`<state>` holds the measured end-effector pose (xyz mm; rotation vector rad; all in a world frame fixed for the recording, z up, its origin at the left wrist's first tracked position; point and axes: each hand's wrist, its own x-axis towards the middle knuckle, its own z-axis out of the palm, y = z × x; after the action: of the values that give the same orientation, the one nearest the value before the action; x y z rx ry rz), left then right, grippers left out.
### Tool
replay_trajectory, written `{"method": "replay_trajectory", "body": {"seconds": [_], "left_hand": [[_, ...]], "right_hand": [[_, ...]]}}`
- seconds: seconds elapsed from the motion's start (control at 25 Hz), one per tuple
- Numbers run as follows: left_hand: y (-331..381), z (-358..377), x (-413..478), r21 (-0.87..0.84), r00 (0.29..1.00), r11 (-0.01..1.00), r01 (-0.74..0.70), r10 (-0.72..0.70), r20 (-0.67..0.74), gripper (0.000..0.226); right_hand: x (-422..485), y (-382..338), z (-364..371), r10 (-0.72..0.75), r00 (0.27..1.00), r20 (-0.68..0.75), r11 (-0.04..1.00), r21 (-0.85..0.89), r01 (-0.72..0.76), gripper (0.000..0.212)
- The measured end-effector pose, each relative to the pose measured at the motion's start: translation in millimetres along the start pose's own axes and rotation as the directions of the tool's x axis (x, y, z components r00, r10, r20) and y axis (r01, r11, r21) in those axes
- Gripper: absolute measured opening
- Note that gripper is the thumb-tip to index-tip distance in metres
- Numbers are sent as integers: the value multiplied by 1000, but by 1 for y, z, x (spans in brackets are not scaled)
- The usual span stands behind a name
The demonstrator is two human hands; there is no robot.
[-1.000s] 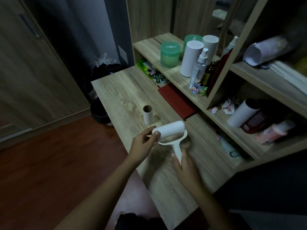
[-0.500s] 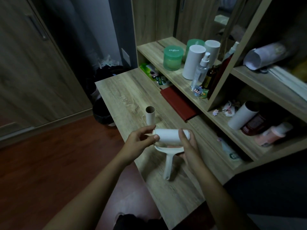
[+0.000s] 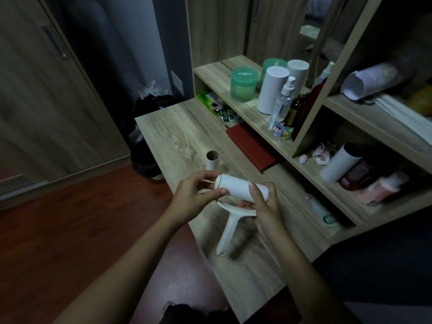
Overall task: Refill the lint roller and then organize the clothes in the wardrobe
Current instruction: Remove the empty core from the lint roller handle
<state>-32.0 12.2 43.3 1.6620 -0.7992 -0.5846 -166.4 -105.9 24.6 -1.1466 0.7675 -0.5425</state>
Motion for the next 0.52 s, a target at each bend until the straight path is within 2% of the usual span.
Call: {"method": "replay_trajectory", "body": {"seconds": [0.2,0.36,0.52], "left_hand": [[-1,-4,0,7,996,1000,7,-8,84,33],[4,-1,-1,100,997,993,-66,63,37,25],[6,1,-1,97,995,990,-99,99,9,23]], "right_hand": [[-5,-4,2,-126,990,-58,990,-67,122,5],[-6,-6,5,-144,988,-63,987,-84,138,4],[-4,-8,6,-169,984,-51,982,-92,164,5]]}}
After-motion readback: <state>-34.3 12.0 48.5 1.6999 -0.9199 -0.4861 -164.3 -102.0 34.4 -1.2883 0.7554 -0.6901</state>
